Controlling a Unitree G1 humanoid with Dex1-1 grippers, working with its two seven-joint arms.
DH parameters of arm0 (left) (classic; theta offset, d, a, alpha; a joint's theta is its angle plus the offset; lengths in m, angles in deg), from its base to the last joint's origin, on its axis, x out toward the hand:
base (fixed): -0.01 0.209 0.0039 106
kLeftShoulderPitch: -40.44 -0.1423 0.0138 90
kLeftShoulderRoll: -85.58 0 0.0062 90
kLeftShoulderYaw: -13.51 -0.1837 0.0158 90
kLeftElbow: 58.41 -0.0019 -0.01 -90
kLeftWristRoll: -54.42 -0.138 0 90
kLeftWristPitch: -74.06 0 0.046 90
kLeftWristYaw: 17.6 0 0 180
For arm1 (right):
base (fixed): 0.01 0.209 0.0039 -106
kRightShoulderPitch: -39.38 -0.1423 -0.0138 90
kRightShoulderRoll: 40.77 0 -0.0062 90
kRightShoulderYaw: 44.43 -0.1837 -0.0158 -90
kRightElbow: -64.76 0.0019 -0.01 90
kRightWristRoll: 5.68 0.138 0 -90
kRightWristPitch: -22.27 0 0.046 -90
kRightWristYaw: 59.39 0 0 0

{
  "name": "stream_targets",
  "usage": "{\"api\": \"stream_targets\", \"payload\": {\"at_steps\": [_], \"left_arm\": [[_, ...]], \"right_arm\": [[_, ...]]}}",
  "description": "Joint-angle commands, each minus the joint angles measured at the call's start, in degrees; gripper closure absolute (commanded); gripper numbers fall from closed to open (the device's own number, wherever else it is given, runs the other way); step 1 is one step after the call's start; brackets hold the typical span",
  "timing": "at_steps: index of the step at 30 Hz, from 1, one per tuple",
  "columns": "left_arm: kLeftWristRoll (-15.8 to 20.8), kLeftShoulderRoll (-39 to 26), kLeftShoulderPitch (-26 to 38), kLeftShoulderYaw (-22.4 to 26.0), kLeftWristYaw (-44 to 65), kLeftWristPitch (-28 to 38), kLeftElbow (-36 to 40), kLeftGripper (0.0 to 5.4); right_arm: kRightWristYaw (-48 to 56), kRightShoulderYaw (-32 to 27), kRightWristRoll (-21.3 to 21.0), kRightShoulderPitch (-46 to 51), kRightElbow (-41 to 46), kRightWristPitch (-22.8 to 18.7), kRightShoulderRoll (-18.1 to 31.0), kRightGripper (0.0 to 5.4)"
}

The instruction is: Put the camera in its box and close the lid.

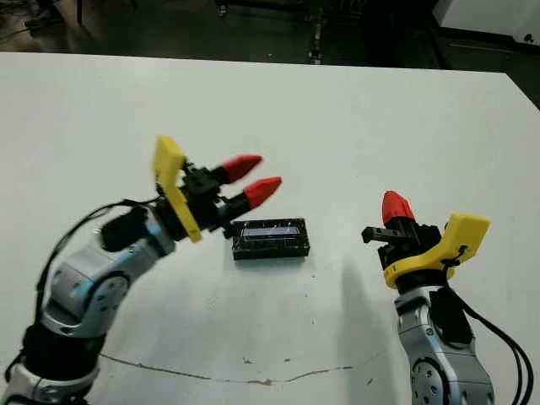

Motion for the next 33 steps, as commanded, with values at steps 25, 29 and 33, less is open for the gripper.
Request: {"api": "stream_targets", "payload": {"at_steps": [25, 29, 33], "left_arm": [[-12.99, 0.50, -4.49, -10.86, -0.29, 2.92, -22.80, 5.39], [-13.71, 0.78, -4.60, -10.88, -0.09, 2.31, -23.13, 5.39], [-13.81, 1.21, -4.49, -10.61, 0.01, 1.40, -23.12, 5.39]], "right_arm": [[0.02, 0.22, -0.47, 0.59, -0.33, -0.33, 0.64, 5.40], [0.39, 0.41, -0.80, 0.64, -0.48, 0.17, 0.80, 5.40], [-0.04, 0.38, -0.52, 0.65, -0.13, -0.51, 0.66, 5.40]]}}
